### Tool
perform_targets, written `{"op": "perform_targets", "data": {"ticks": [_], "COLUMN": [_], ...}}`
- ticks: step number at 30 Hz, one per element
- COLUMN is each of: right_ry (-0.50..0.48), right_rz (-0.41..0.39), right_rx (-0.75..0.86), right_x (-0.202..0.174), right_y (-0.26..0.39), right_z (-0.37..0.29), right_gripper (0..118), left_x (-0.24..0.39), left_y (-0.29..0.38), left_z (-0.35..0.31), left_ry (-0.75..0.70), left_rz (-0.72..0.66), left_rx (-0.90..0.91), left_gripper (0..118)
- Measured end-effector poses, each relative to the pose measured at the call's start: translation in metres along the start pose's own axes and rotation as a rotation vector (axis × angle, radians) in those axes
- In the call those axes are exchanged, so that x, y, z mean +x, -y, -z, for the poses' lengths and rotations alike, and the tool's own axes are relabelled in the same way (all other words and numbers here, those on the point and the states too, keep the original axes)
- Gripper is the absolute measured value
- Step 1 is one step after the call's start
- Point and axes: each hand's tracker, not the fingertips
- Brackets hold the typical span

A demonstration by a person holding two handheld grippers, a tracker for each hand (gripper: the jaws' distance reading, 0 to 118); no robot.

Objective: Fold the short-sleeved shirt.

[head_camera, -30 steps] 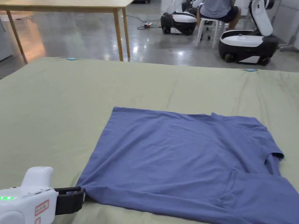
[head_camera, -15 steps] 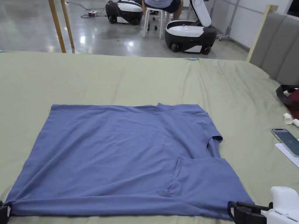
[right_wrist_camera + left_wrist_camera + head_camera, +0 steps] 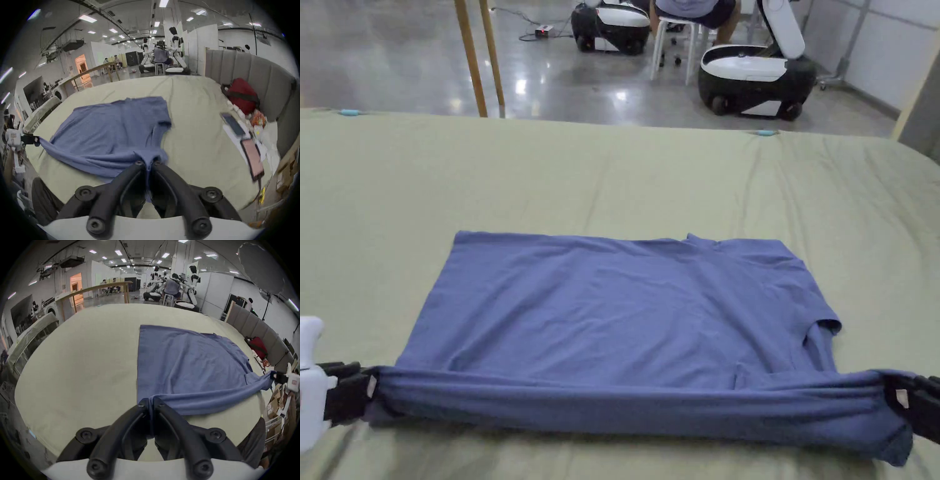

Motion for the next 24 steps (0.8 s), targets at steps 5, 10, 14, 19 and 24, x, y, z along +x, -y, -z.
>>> {"op": "perform_targets", "data": {"ticks": [5,10,14,19,24], "right_ry": [0.014,0.014,0.012,-0.012,0.006], "right_rz": [-0.051,-0.052,-0.035,0.044,0.064], "right_rx": [-0.007,-0.097,-0.144,-0.175,-0.123], "right_x": [0.011,0.025,0.029,0.036,0.040], "right_y": [-0.054,-0.069,-0.070,-0.057,-0.042], "right_z": [0.052,0.107,0.134,0.141,0.112], "right_gripper": [6,6,6,67,112], "left_x": [-0.003,-0.007,-0.008,-0.013,-0.013], "left_y": [-0.050,-0.074,-0.078,-0.072,-0.057], "left_z": [0.041,0.088,0.118,0.131,0.103], "left_ry": [0.010,0.020,0.022,0.062,-0.001], "left_rz": [-0.003,-0.035,-0.054,-0.082,-0.065], "left_rx": [-0.001,-0.058,-0.110,-0.148,-0.110], "left_gripper": [4,4,4,80,106]}}
